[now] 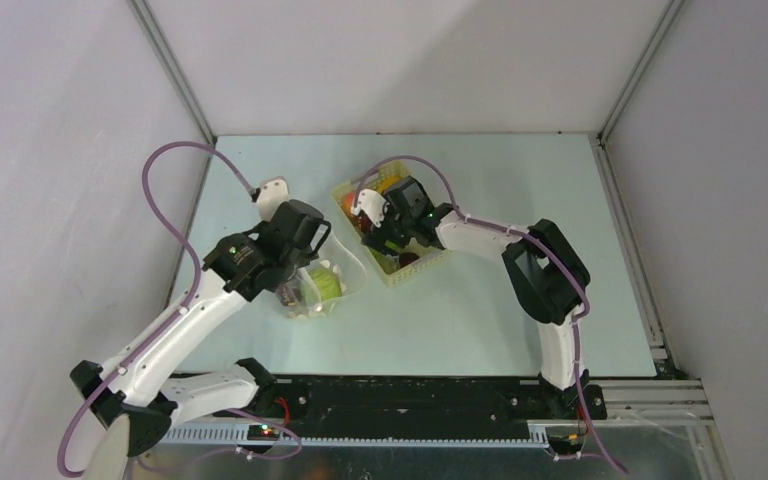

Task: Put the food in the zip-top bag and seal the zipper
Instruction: Pick up the fake fruit from the bin.

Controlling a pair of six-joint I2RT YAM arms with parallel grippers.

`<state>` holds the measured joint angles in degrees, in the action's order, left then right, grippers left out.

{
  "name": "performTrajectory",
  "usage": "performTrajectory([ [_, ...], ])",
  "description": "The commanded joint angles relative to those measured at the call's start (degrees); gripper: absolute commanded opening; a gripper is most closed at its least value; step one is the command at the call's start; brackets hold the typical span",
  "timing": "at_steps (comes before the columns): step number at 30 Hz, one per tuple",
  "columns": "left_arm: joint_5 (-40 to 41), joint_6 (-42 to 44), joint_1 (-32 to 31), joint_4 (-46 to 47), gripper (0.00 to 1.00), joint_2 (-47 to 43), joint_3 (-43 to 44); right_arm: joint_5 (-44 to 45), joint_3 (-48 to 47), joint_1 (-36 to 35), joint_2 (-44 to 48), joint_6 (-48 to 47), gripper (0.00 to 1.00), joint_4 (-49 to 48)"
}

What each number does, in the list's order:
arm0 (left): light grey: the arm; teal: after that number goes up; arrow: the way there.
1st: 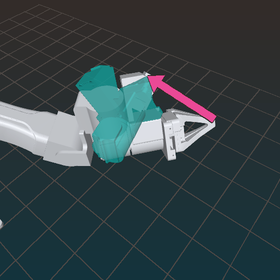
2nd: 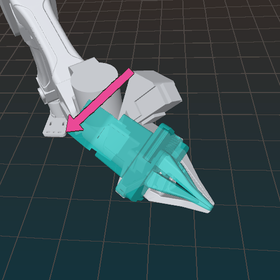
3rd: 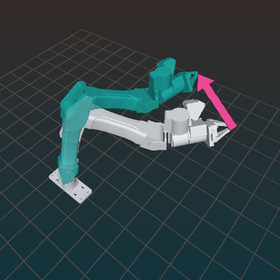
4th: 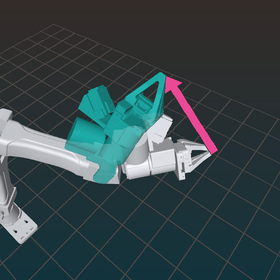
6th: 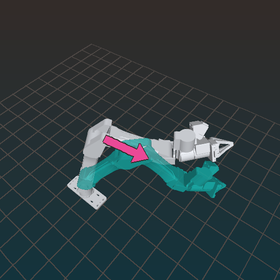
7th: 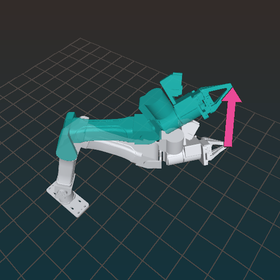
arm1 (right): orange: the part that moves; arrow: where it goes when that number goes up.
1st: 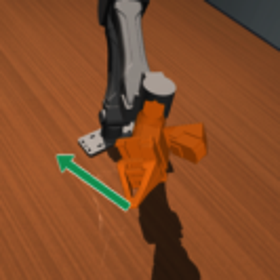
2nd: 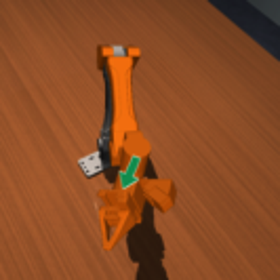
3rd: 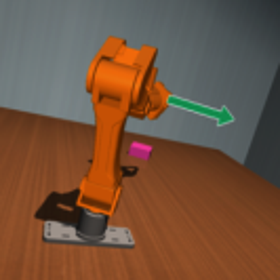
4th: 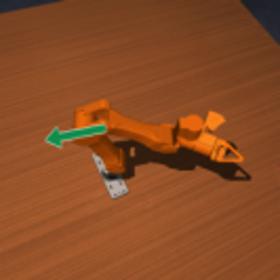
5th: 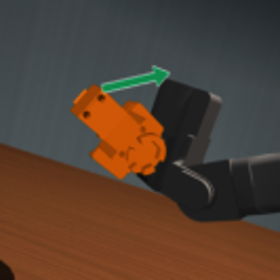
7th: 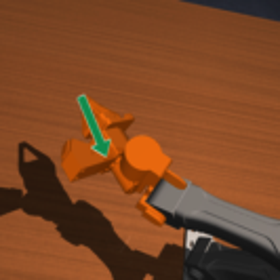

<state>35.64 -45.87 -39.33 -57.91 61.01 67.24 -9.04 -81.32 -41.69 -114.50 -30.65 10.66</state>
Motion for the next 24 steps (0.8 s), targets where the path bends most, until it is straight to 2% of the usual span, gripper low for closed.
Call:
performTrajectory([
  [1, 0.1, 1.3, 0.6, 1.7, 0.00, -0.1, 0.6, -2.4, 0.6, -1.2, 2.5, -5.3, 0.93, -3.9],
  [6, -0.1, 1.6, 0.7, 1.9, 0.00, 0.2, 0.6, -5.3, 0.1, -1.2, 1.3, -7.8, 0.92, -2.0],
  [21, -1.2, 1.7, 0.8, 2.1, 0.00, 1.2, 0.7, -10.6, -5.1, 1.8, -4.6, -6.7, 0.88, 3.1],
  [24, -1.2, 1.6, 0.9, 1.9, 0.00, 1.5, 0.8, -11.4, -6.0, 1.8, -5.5, -6.1, 0.85, 3.3],
])
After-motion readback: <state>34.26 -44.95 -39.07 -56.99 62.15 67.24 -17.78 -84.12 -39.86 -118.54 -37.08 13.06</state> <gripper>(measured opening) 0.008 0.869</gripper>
